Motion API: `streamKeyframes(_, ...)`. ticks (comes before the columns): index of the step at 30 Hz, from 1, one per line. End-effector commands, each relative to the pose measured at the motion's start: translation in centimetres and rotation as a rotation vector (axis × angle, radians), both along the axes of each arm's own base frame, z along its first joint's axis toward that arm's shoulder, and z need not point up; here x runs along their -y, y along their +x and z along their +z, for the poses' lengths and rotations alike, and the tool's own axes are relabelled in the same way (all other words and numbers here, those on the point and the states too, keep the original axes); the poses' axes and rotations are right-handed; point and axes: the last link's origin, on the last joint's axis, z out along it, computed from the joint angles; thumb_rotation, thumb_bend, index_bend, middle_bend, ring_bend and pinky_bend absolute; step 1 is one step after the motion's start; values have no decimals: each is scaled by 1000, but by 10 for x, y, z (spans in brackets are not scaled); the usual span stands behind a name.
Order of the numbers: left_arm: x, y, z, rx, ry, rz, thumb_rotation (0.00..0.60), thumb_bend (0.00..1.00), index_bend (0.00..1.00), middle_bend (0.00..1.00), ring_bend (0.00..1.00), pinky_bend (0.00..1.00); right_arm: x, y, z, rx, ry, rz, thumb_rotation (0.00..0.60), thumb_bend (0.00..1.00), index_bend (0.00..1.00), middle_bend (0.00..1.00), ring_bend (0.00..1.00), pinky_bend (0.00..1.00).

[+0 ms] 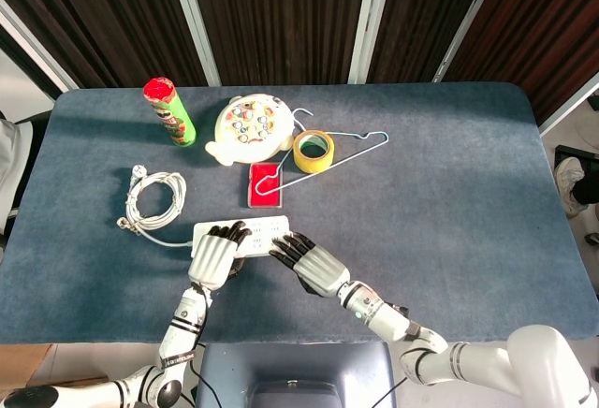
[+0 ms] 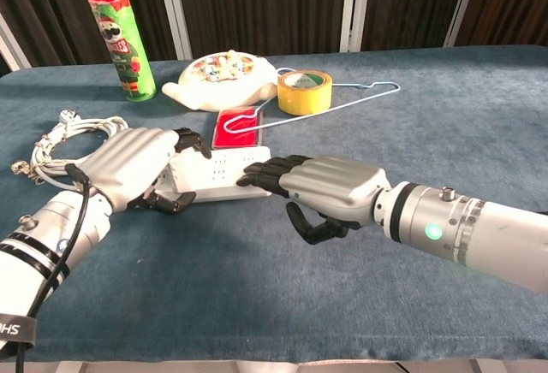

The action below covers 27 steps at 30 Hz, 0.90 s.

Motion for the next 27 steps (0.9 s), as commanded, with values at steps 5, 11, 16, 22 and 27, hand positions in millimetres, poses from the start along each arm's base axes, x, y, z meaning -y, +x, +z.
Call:
streamKeyframes(5, 1, 2, 0, 10, 0, -13, 600, 536, 348, 434, 390, 392, -4, -1, -11, -68, 7, 2, 600, 968, 0, 93, 0, 0)
streamKeyframes(11, 1, 4, 3, 17, 13, -30, 600, 537, 351, 438, 398, 397, -4, -2, -15, -104, 6, -13, 600, 969, 0, 94, 0, 0)
streamKeyframes(16, 1, 3, 5, 24, 16, -30, 600, 537, 356, 445, 401, 402, -4, -1, -16, -114, 6, -18, 600, 968, 0, 93, 0, 0)
streamKeyframes(22, 1, 6, 28, 60, 67, -77, 600, 538, 353, 443, 402, 401, -2, 0, -2, -82, -32, -12, 600, 968, 0, 93, 0, 0)
streamKeyframes(27, 2, -8, 77, 79, 138, -83, 600, 528, 339, 430, 397, 386, 0, -7, 43, -6, -113, 9, 600, 934, 0, 94, 0, 0)
